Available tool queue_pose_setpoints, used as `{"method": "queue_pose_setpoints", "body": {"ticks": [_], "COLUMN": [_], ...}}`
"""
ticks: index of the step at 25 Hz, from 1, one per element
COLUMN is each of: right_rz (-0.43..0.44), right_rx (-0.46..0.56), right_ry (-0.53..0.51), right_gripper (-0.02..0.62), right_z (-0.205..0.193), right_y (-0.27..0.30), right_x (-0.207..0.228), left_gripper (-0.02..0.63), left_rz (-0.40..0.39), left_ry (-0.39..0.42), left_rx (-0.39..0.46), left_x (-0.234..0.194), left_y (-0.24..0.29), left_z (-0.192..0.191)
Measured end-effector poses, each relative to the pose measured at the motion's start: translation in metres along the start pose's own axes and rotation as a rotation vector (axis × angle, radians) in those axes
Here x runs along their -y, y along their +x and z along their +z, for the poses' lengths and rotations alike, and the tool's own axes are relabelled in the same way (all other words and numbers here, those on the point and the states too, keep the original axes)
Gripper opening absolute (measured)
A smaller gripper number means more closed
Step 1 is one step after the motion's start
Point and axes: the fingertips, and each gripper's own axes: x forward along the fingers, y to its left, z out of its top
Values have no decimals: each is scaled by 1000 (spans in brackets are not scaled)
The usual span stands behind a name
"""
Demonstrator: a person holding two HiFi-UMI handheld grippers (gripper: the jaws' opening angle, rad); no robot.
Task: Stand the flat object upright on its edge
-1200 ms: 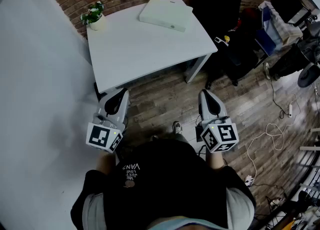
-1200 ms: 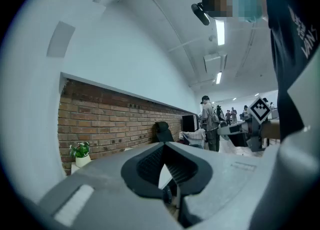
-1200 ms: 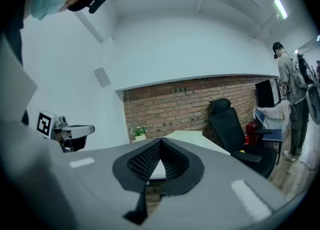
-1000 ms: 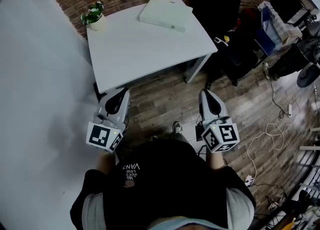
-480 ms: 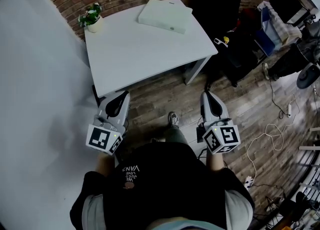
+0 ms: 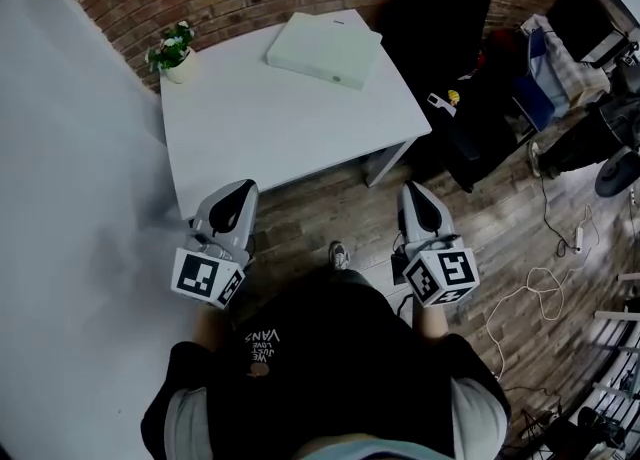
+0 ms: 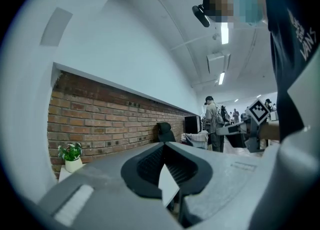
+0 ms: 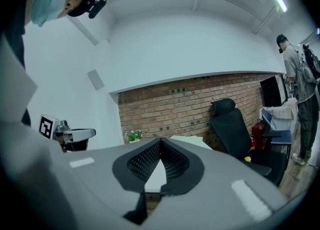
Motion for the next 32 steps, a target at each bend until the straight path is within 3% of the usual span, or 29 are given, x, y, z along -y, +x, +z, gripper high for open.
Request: {"method": "queue_pose_setpoints", "body": {"ticks": [20,32], "right_rz": [157,211], "right_rx": [-59,-96], "right_ry": [-18,-11], "right_gripper": [-2,-2], "right_z": [17,14], "right_y": [90,139], "right_x": [99,105], "left_gripper": [0,0], "left_rz": [126,166], "left_ry": [-14,-41], "left_rx": [-18,-62], "left_x": [1,-25], "left_y": [116,142], "left_z": [-4,-20]}}
